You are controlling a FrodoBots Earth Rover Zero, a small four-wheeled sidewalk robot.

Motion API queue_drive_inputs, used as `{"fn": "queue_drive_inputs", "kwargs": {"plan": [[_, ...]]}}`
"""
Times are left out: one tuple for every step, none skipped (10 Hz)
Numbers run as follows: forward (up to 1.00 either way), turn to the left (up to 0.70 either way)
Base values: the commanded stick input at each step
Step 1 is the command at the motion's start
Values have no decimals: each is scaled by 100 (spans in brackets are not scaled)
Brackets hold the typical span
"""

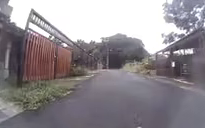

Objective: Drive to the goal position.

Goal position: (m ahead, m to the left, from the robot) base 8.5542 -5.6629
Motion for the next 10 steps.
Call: {"fn": "queue_drive_inputs", "kwargs": {"plan": [[50, 0], [50, 0], [50, 0], [50, 0], [50, 0], [50, 0], [50, 0], [50, 0], [50, 0], [50, 0]]}}
